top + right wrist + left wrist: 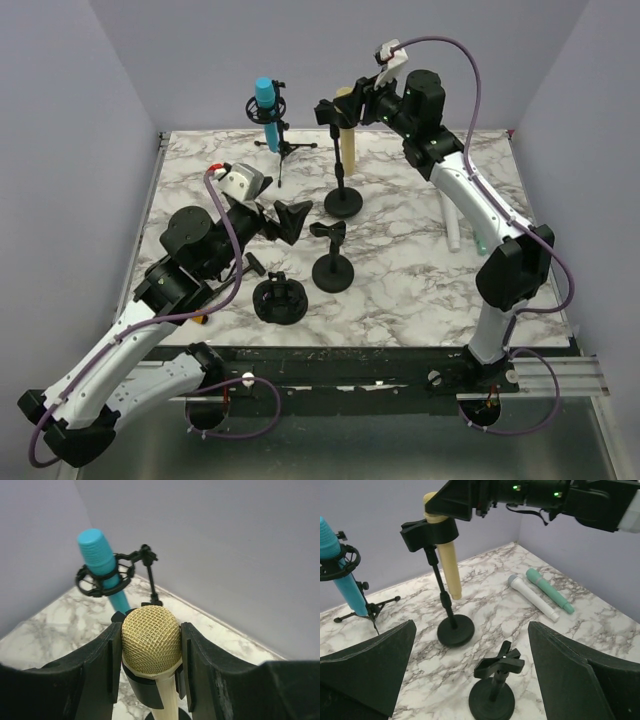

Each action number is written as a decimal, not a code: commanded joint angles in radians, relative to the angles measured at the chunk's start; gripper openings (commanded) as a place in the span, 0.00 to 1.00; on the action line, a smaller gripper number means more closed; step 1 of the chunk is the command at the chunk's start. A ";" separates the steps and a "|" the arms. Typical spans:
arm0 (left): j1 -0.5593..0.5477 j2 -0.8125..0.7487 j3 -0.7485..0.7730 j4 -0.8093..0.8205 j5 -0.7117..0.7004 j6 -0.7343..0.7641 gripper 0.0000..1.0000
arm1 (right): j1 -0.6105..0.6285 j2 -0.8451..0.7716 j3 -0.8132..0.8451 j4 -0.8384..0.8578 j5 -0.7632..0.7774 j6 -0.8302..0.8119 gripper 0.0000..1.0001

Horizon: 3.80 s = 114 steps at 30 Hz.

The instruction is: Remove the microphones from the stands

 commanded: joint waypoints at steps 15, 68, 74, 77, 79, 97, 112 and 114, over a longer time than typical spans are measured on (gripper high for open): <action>0.299 0.045 0.013 0.029 0.186 -0.042 0.96 | 0.083 -0.094 -0.155 0.363 -0.501 0.231 0.01; 0.776 0.352 0.103 0.156 0.972 -0.080 0.99 | 0.112 0.042 -0.114 0.350 -0.737 0.181 0.01; 0.788 0.409 0.113 0.144 1.113 -0.021 0.99 | 0.112 0.029 -0.169 0.351 -0.747 0.162 0.01; 0.769 0.416 0.087 0.172 1.160 -0.003 0.99 | 0.112 0.032 -0.161 0.342 -0.743 0.161 0.01; 0.750 0.422 0.077 0.155 1.164 0.030 0.99 | 0.112 0.031 -0.156 0.338 -0.741 0.160 0.01; 0.680 0.517 0.133 0.074 1.071 0.087 0.21 | 0.112 0.018 -0.144 0.369 -0.728 0.202 0.01; 0.656 0.480 0.120 0.033 0.995 0.163 0.00 | 0.114 -0.136 -0.224 0.330 -0.458 0.113 0.01; 0.656 0.481 0.122 0.033 1.005 0.164 0.00 | 0.113 -0.174 -0.261 0.302 -0.391 0.077 0.01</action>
